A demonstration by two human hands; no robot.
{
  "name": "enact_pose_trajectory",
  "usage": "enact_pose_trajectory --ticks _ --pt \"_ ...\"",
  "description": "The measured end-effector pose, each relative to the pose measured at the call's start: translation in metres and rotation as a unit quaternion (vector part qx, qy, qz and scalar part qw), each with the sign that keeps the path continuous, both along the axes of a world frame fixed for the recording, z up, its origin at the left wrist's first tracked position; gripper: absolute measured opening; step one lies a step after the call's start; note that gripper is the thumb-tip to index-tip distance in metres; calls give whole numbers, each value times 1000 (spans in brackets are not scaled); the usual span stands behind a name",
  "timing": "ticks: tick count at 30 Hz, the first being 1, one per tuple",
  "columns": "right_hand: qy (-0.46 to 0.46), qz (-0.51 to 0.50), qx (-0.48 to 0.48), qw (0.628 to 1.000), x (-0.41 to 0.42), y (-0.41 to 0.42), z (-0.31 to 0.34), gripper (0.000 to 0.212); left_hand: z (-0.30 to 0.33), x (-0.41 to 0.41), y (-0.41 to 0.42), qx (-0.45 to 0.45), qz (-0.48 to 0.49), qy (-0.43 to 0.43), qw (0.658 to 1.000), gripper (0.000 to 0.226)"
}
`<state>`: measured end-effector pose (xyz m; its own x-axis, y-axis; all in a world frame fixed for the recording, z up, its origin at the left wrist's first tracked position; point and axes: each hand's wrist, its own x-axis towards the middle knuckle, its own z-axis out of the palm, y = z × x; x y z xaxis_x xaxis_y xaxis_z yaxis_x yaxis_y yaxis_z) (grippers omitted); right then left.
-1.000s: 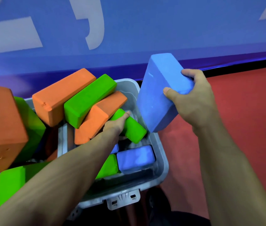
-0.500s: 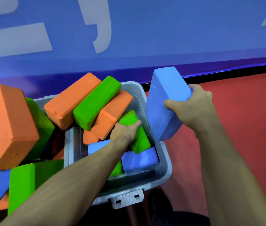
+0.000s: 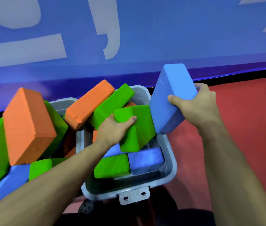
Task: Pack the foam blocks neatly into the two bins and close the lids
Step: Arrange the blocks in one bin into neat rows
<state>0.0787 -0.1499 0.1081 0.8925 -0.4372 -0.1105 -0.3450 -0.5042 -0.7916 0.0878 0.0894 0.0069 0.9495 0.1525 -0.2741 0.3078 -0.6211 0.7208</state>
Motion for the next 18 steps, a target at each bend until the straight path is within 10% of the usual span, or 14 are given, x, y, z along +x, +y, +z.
enact_pose_trajectory --ticks 10,18 --pt "45 -35 30 998 -16 -8 0 84 32 -18 20 104 28 -68 992 88" --pt "17 -26 -5 1000 -19 -6 -2 81 57 -14 53 -15 -8 10 1000 70"
